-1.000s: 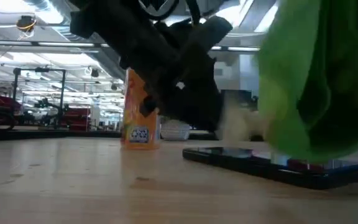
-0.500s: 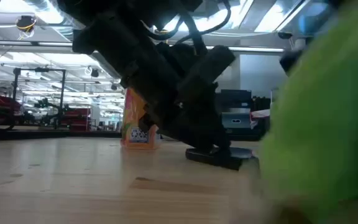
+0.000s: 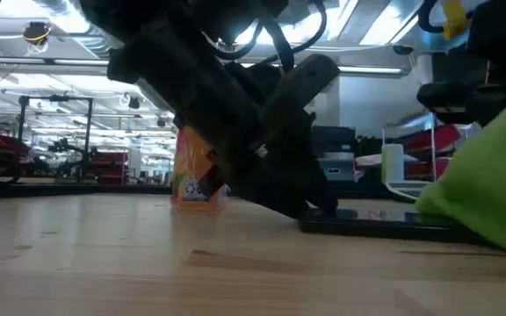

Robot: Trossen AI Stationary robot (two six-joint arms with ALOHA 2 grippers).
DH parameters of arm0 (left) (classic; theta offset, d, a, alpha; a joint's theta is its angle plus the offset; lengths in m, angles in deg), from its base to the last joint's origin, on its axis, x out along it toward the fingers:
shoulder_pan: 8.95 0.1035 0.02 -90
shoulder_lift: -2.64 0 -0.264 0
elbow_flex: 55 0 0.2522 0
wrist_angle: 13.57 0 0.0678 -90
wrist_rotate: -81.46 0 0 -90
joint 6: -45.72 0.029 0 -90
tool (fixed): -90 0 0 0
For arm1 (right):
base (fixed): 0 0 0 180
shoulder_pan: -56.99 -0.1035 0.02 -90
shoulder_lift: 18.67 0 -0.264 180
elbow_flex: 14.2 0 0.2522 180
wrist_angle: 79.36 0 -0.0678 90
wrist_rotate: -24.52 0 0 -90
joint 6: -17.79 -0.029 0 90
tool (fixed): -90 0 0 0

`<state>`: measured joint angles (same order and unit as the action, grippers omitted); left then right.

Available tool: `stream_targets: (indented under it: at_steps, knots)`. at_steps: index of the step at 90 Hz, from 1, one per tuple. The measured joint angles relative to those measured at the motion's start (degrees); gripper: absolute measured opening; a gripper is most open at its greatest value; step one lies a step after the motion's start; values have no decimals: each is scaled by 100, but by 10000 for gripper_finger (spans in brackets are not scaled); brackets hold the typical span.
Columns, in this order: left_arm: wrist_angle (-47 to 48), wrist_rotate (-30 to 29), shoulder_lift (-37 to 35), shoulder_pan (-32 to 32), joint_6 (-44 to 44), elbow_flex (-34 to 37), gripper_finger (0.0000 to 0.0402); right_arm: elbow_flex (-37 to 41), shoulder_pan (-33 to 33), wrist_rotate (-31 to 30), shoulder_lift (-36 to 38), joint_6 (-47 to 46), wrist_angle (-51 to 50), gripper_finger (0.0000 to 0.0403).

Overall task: Apply microfiber cloth
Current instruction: Wipe the front of the black cellphone using the green microfiber cloth

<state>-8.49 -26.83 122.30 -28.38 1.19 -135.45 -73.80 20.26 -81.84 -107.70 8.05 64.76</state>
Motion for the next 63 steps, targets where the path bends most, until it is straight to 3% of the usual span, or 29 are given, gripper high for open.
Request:
stream_targets:
  at_steps: [12, 25, 53, 63]
  knots:
    - [-183, 57, -9, 0, 126, 5, 131, -119, 0, -347, 212, 3, 1027, 10]
    - [-201, 55, -9, 5, 136, 5, 131, -128, 78, -536, -107, 590, 2412, 10]
    - [-208, -141, -9, 3, 162, 5, 131, -115, 524, -619, -1347, 752, 3155, 10]
    - [-200, -188, -14, 3, 244, 5, 131, -119, 652, -327, -1494, 477, 3323, 10]
